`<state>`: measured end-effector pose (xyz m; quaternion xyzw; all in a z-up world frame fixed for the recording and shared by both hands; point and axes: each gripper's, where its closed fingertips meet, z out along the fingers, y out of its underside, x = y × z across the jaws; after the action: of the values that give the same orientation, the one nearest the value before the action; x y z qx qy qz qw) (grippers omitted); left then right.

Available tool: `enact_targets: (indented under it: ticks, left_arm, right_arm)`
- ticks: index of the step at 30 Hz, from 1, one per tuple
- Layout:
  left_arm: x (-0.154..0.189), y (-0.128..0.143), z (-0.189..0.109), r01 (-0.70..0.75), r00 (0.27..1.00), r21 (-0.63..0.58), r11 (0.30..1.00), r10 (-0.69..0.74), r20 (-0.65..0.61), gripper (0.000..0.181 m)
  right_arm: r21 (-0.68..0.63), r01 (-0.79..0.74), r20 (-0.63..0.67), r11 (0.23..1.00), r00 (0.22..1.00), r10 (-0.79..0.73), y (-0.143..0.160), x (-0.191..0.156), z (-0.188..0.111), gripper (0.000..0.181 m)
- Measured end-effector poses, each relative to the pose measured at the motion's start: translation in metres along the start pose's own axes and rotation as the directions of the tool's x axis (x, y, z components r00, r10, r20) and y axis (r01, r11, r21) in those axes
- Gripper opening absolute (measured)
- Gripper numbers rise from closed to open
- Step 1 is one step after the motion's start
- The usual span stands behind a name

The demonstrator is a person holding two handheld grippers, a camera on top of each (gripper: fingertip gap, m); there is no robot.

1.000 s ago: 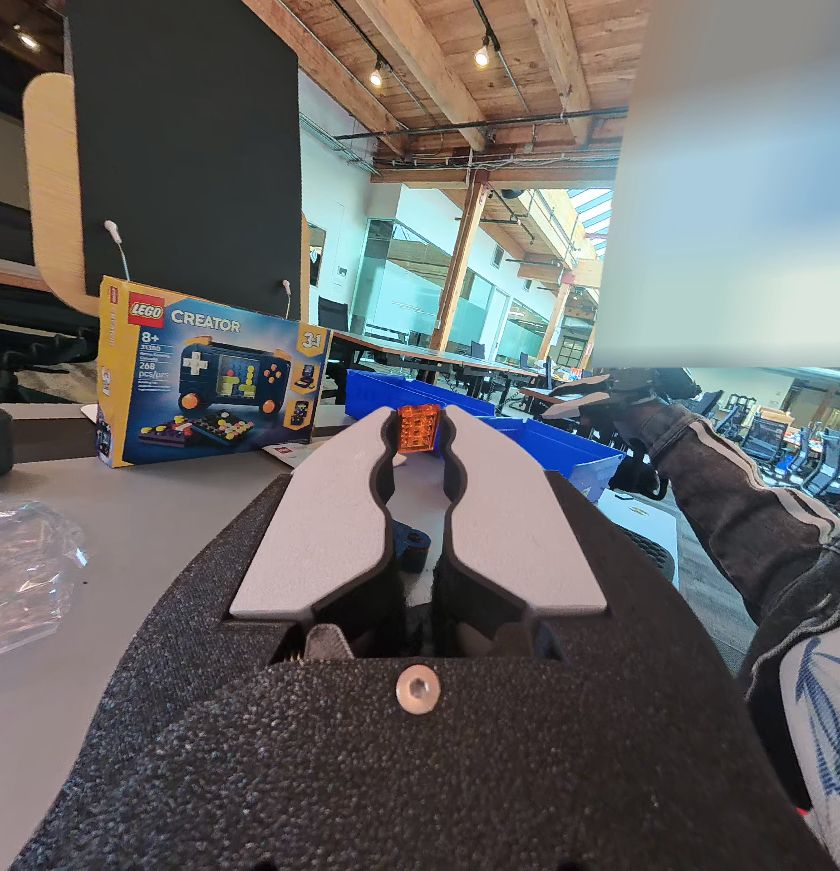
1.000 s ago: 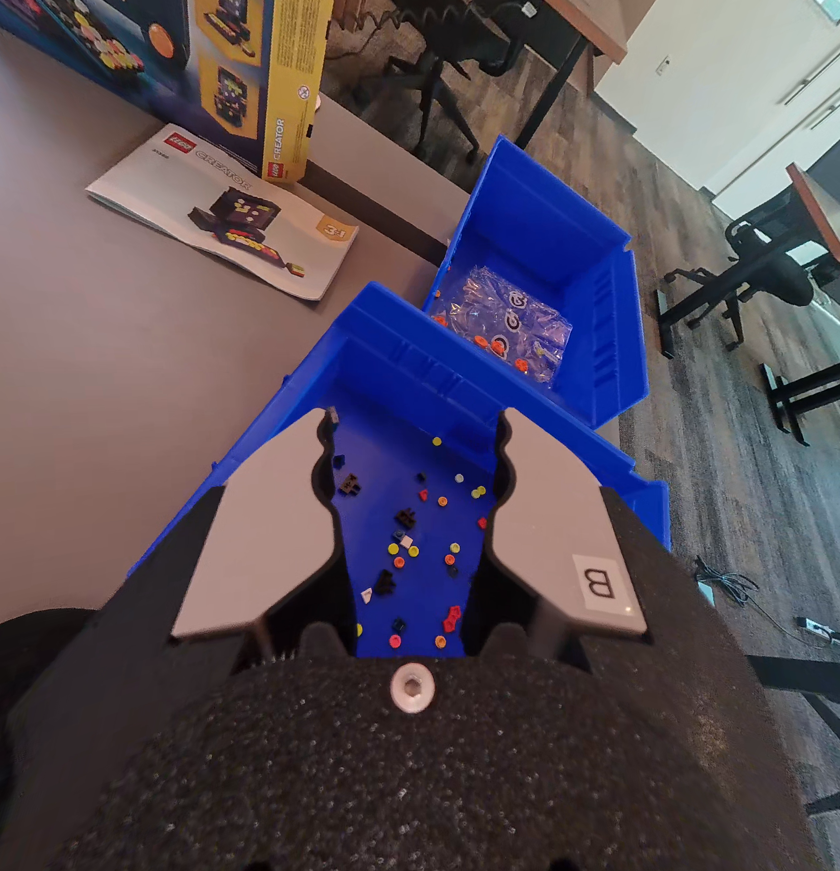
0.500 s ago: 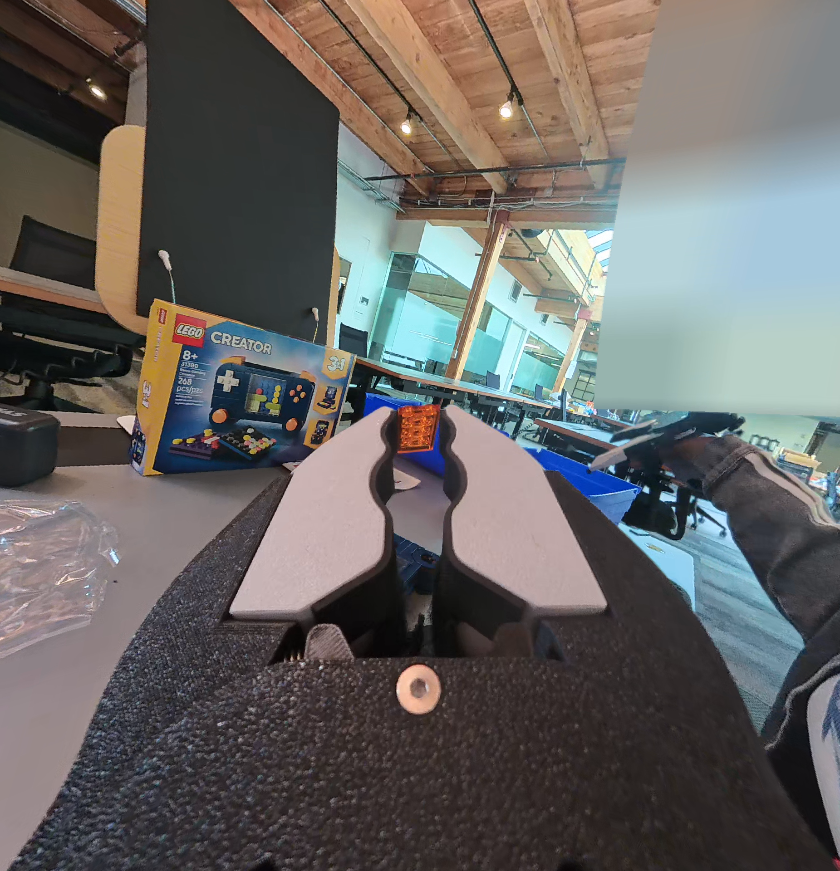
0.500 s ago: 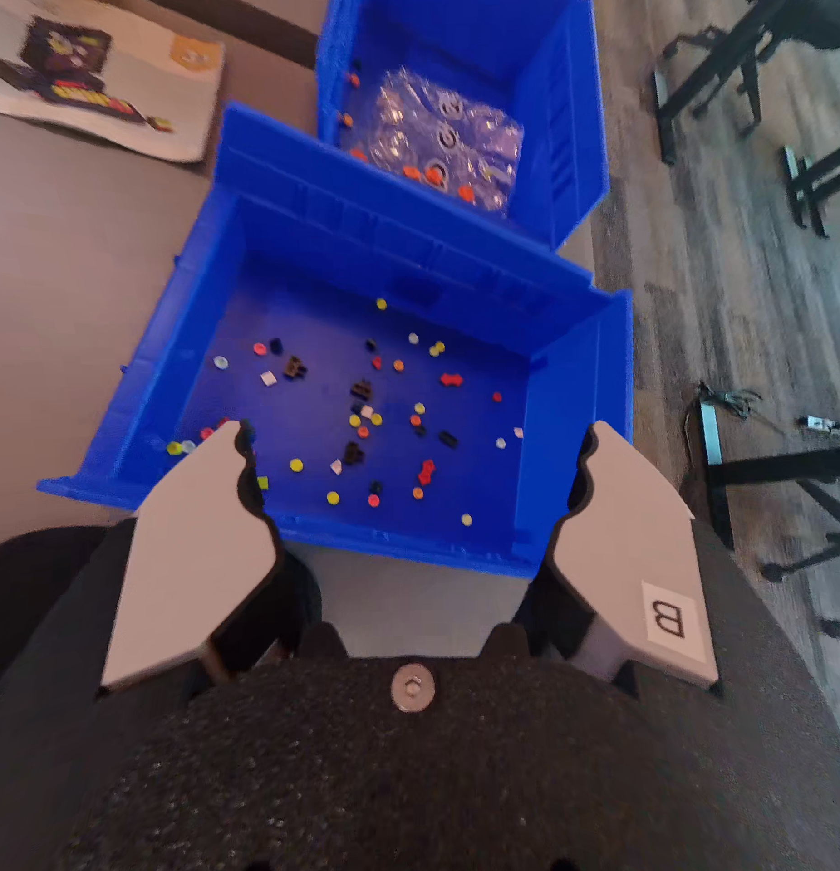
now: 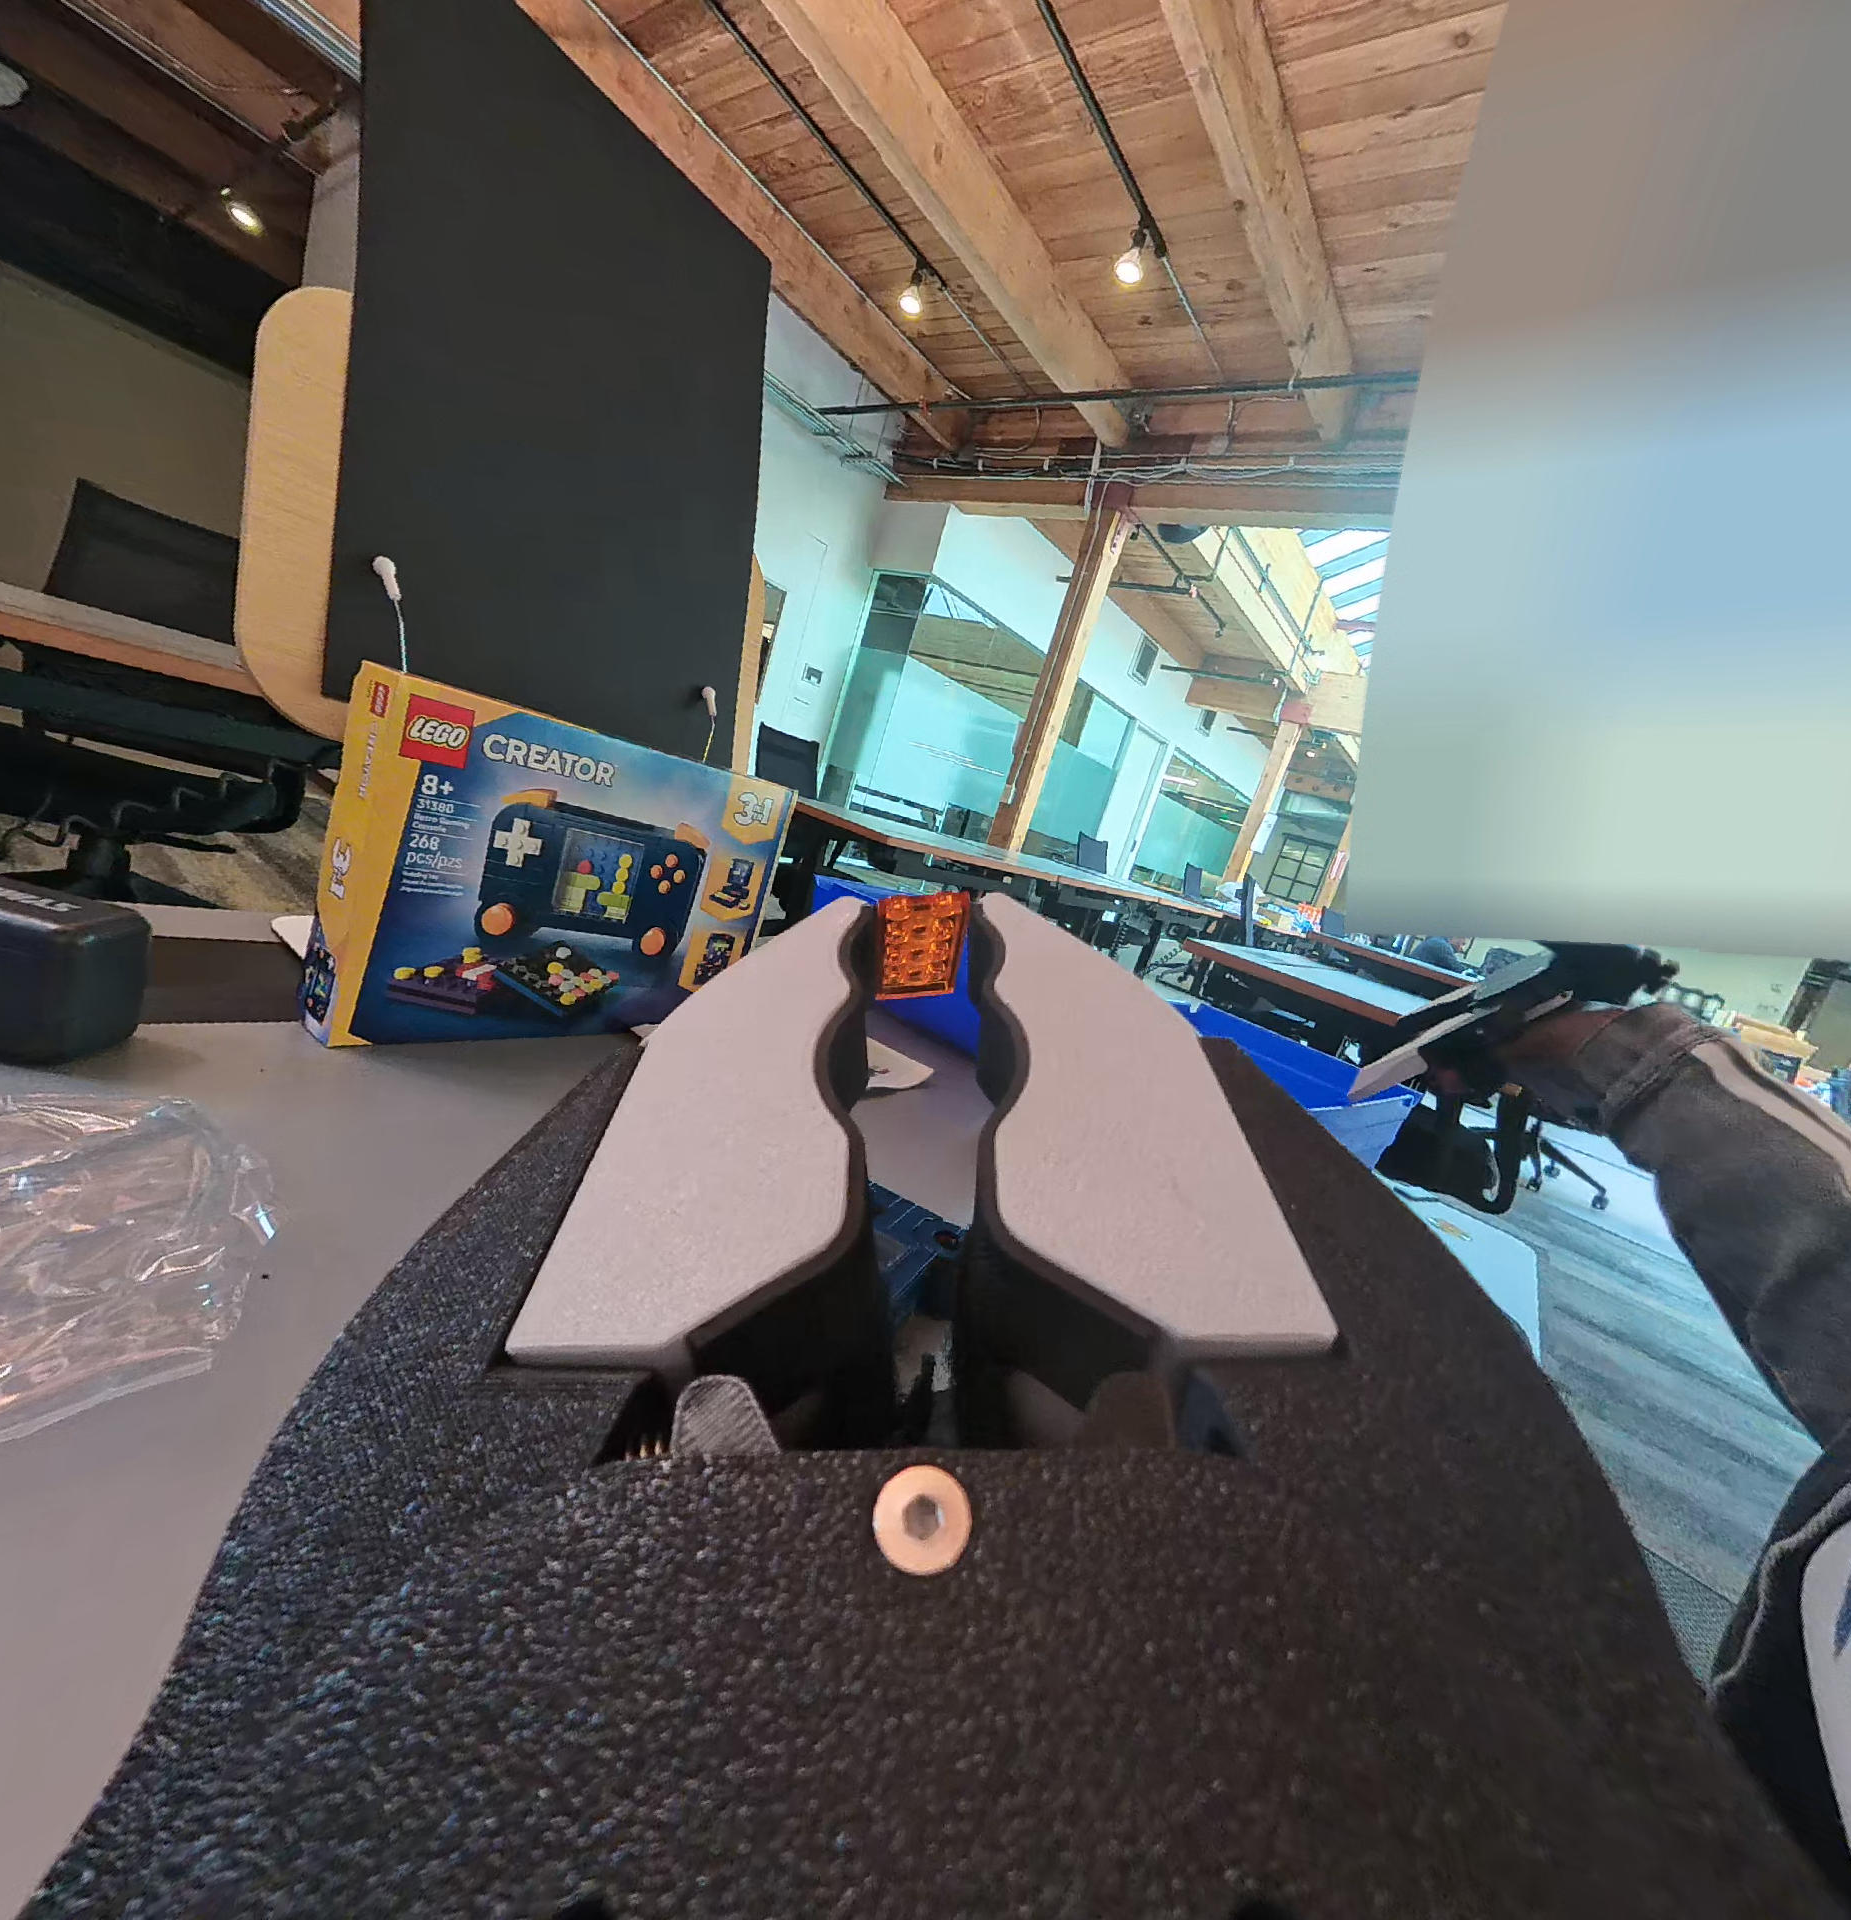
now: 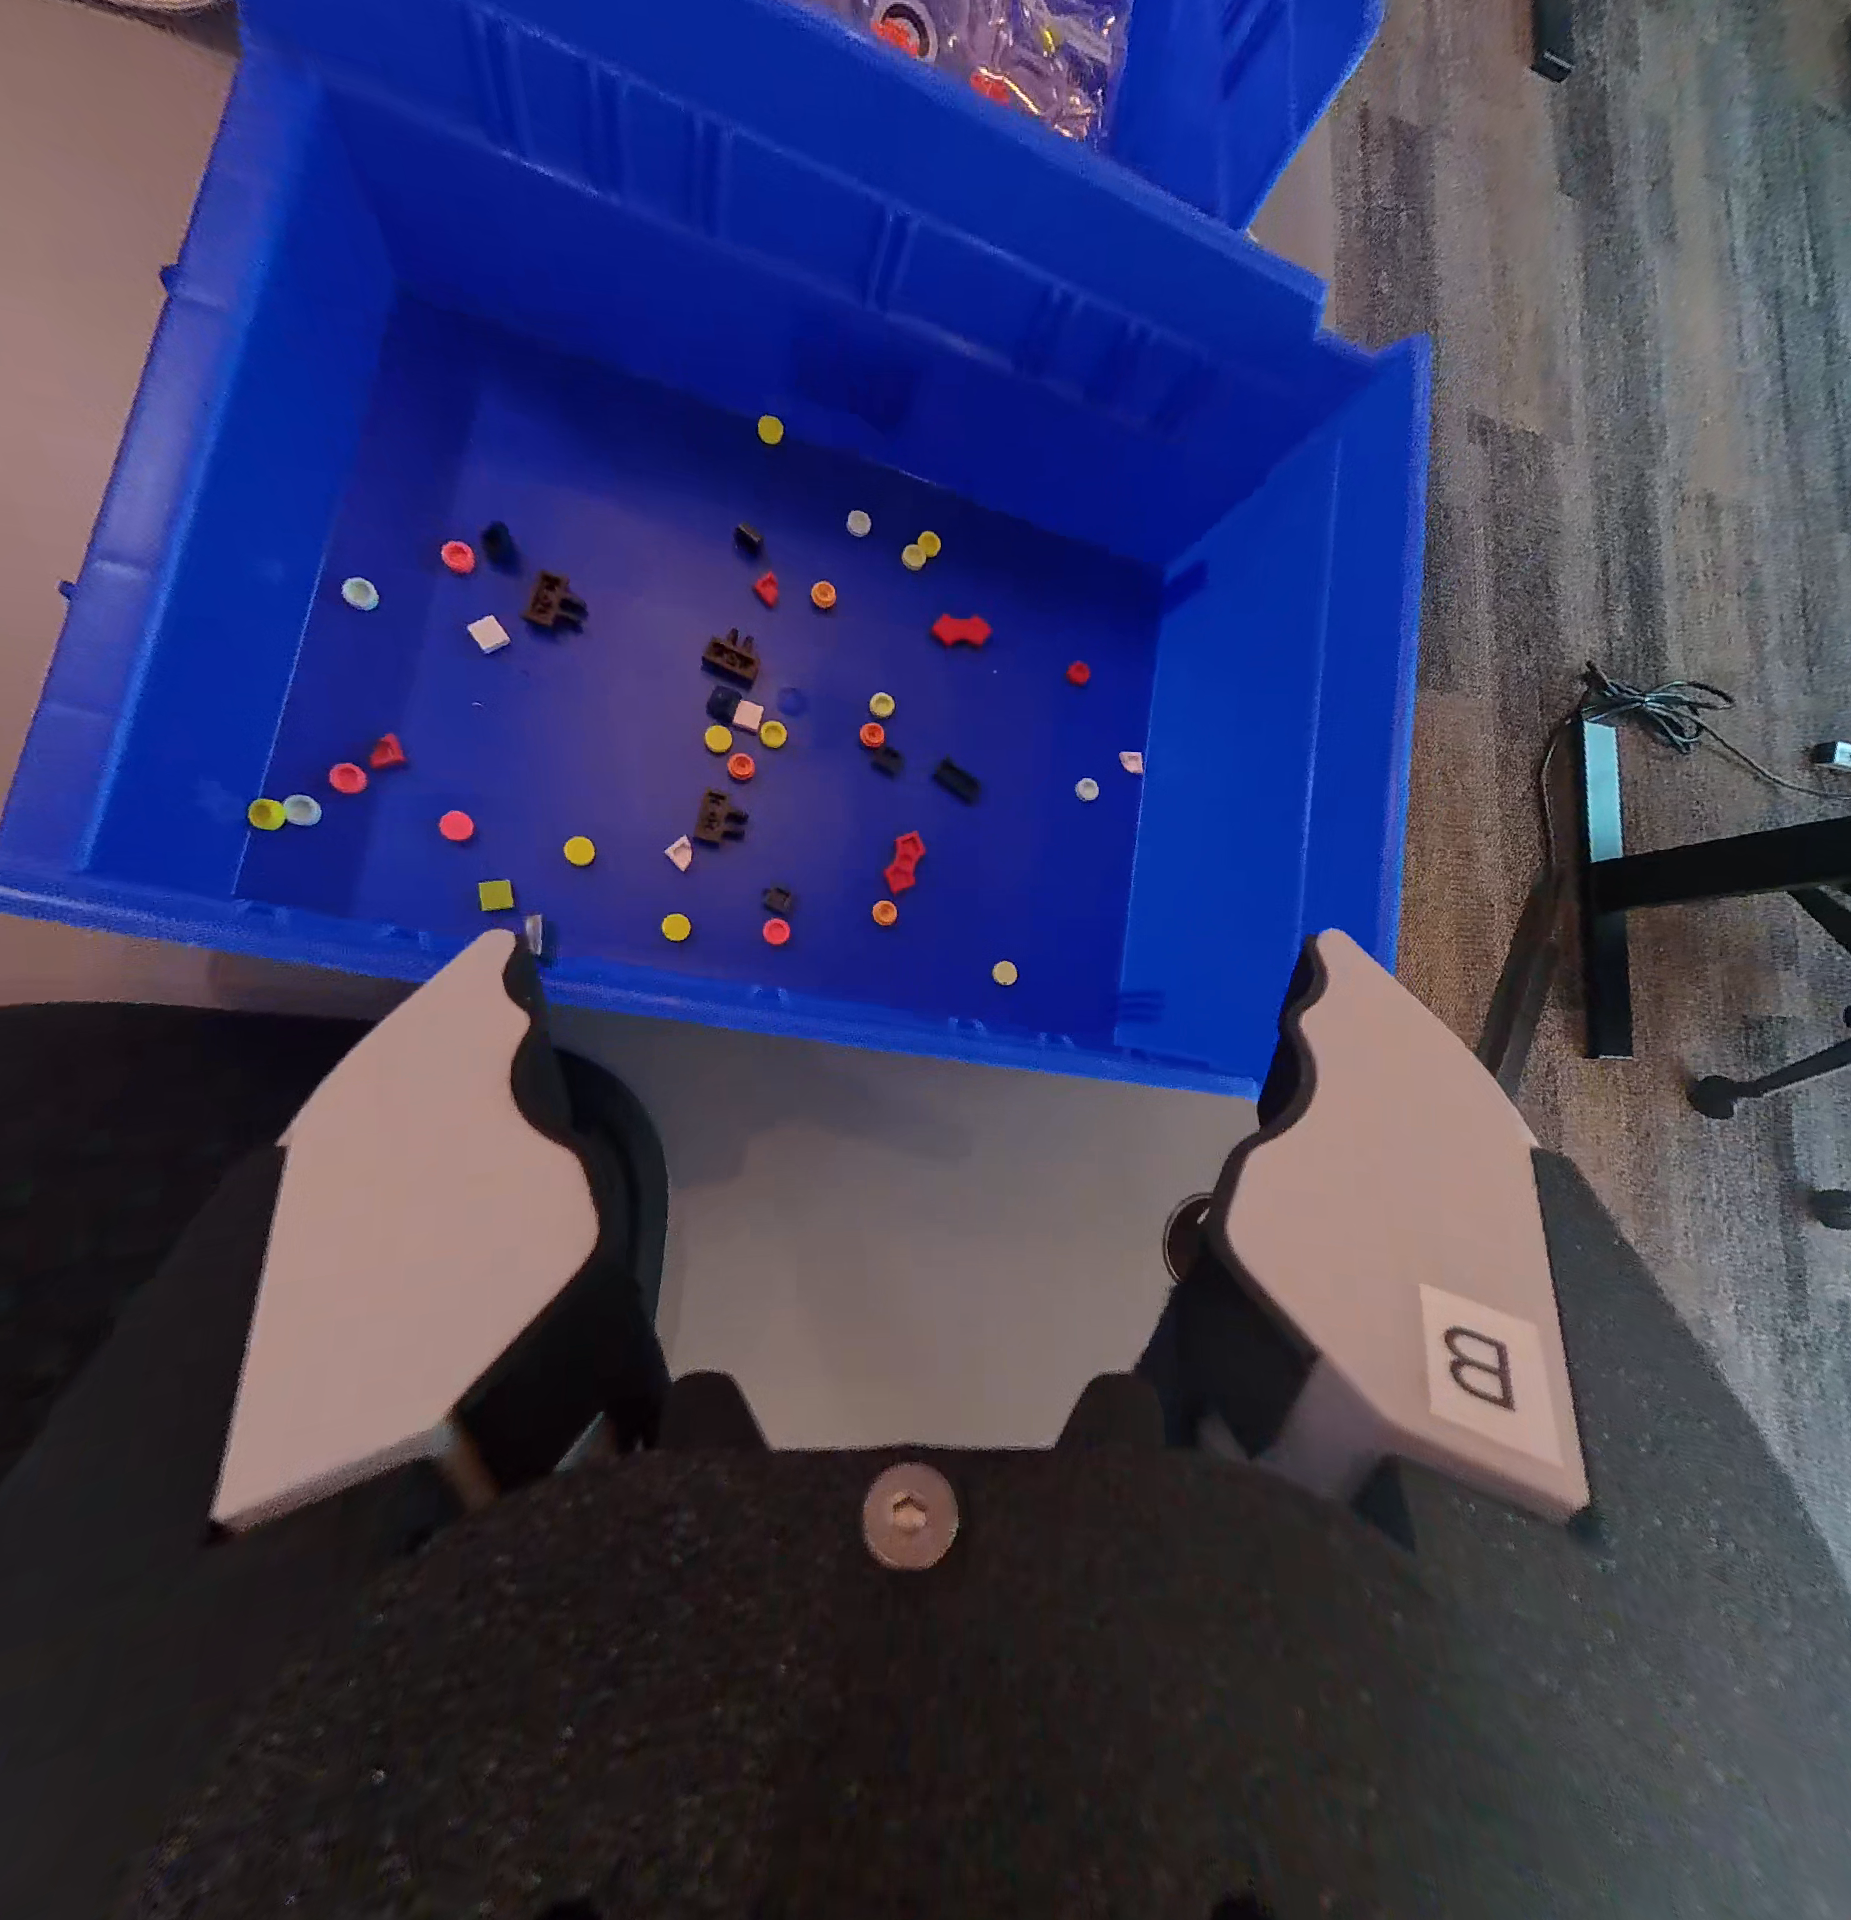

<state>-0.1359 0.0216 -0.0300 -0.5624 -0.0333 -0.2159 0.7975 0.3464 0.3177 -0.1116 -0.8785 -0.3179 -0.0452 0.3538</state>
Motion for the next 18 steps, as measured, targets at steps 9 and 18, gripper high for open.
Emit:
enact_targets:
  ticks: [9, 18]
  left_arm:
    - [0.010, 0.004, 0.009, 0.077, 0.995, 0.006, 0.997, -0.077, -0.058, 0.015]
    - [0.048, 0.010, 0.028, 0.680, 0.695, 0.027, 0.733, -0.632, -0.341, 0.016]
  right_arm:
    - [0.480, 0.177, -0.010, 0.859, 0.981, -0.196, -0.081, -0.038, -0.062, 0.114]
    - [0.999, -0.003, -0.040, -0.054, 0.628, -0.777, -0.142, -0.348, -0.209, 0.066]
